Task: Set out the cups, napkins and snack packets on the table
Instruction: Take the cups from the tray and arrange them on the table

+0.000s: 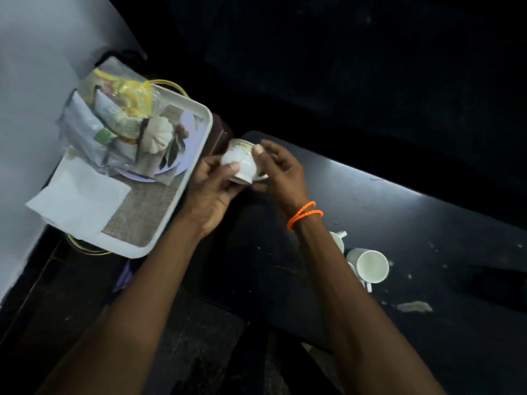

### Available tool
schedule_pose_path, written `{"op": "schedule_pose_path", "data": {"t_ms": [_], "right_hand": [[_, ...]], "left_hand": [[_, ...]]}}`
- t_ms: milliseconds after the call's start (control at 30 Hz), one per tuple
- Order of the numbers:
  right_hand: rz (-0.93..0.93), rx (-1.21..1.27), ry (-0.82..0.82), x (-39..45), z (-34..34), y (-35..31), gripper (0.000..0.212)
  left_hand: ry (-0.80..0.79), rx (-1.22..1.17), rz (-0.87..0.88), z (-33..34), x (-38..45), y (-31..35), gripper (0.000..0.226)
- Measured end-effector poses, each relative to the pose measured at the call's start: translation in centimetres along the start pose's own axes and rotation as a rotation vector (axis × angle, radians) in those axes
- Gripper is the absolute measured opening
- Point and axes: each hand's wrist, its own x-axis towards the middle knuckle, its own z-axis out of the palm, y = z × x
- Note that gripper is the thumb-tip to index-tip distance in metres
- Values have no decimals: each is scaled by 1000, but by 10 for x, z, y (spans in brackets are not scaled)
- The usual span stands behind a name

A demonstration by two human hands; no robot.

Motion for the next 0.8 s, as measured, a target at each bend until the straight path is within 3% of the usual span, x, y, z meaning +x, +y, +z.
{"op": "schedule_pose_path", "data": {"t_ms": [100, 167, 267, 367, 433, 567, 800], "right_hand": [[144, -9, -115, -5, -60, -9, 22], [155, -90, -134, -9, -99, -15, 28], [84, -295, -49, -19, -152, -18, 39], [-8, -576, 79, -30, -190, -10, 69], [-32, -691, 159, -37, -204, 2, 77], [-42, -747, 292, -51, -216, 30, 72], [-49, -804, 342, -60, -226, 59, 70]], "left_hand": [[-71, 20, -121, 25, 1, -41, 32], [-136, 120, -166, 40, 5, -66, 38], [-253, 326, -201, 63, 10, -98, 54], [-326, 554, -211, 87, 15, -128, 60], [-366, 677, -219, 101, 17, -144, 63], [-419, 804, -260, 112, 15, -168, 57], [-440, 900, -256, 110, 14, -182, 43]]}}
